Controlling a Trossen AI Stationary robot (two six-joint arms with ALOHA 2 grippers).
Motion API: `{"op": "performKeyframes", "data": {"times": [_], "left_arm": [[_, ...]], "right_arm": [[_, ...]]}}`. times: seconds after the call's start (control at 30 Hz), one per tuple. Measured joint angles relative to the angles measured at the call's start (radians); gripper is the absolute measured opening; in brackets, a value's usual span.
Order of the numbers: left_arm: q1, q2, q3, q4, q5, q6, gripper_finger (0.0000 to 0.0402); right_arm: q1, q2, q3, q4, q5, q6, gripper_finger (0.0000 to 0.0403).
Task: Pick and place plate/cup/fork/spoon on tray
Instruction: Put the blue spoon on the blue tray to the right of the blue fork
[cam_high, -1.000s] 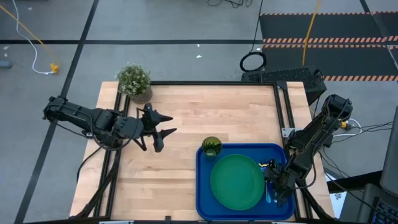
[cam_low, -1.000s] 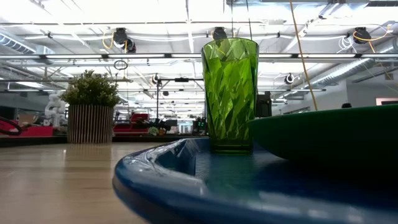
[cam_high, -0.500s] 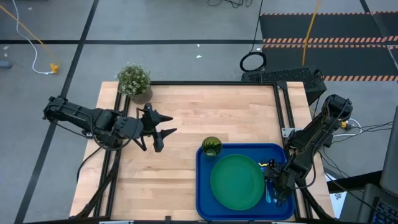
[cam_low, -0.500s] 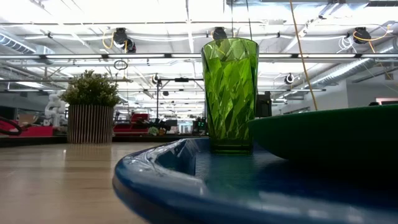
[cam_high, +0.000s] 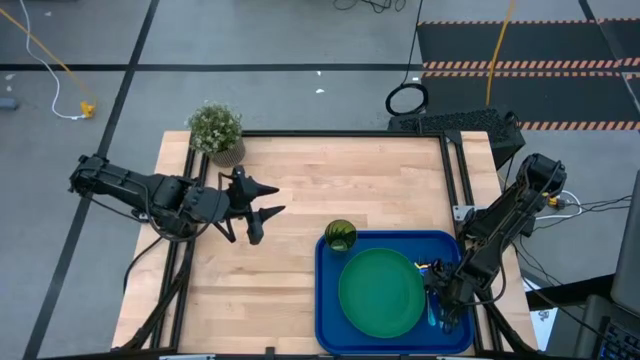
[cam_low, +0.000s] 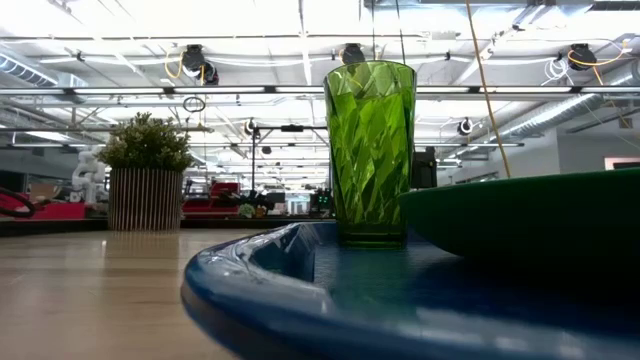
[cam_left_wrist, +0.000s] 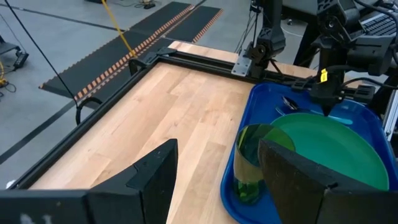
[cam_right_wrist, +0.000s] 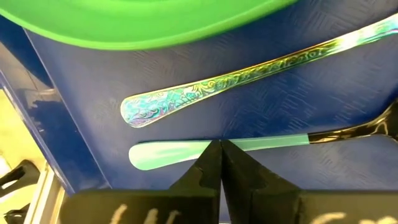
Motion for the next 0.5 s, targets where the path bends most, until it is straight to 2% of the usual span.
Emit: {"op": "performKeyframes", "data": {"times": [0.5], "left_arm": [[0.0,0.0,0.0,0.0,0.0,0.0,0.0225]], "right_arm": [[0.0,0.001,-0.001,-0.035,-0.03,0.006,0.0]]}}
